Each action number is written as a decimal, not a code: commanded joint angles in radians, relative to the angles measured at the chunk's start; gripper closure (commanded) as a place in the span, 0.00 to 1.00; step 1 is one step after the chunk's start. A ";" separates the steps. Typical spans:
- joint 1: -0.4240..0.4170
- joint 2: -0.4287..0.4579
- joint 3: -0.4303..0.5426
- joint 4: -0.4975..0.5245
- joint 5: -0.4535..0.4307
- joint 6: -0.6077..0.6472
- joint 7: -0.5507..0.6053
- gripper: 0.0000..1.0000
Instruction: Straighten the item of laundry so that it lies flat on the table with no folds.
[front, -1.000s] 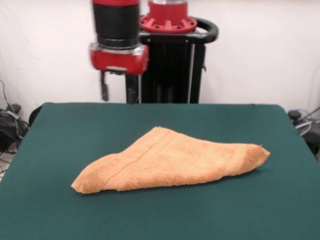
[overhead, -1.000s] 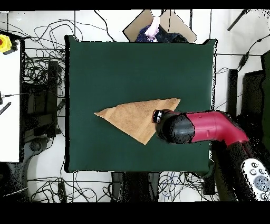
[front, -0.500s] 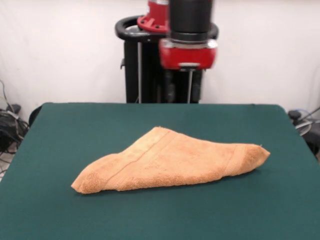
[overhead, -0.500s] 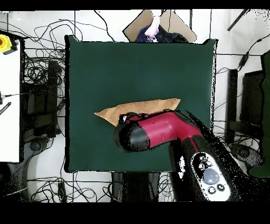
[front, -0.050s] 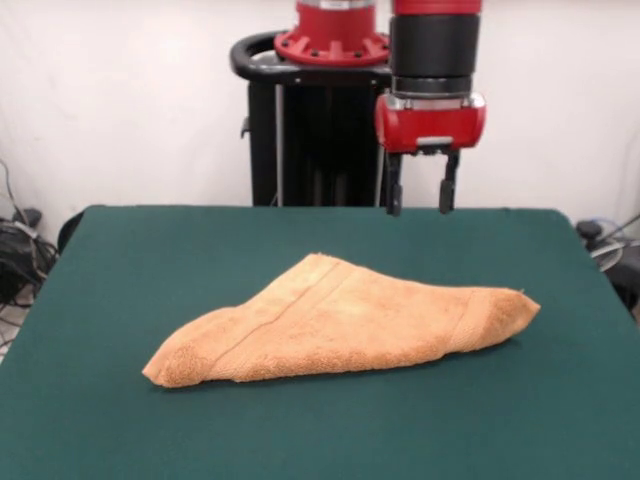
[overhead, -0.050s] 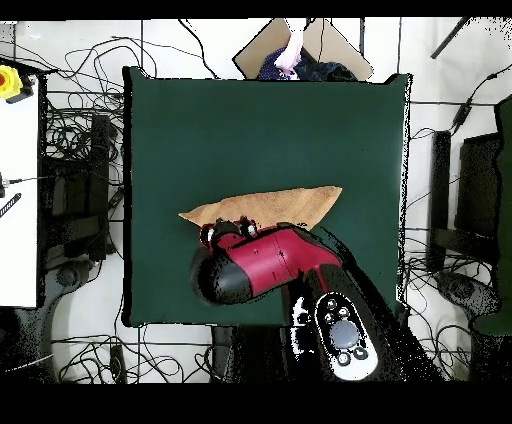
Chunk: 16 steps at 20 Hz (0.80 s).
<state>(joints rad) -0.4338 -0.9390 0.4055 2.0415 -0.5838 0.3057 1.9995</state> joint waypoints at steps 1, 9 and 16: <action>0.030 0.055 -0.172 0.080 -0.009 -0.052 0.213 0.00; 0.020 0.016 -0.187 0.118 0.025 -0.046 0.145 0.00; 0.081 0.067 -0.264 0.113 -0.007 -0.124 0.180 0.00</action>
<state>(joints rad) -0.4044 -0.9246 0.2100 2.1210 -0.5832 0.2517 1.9995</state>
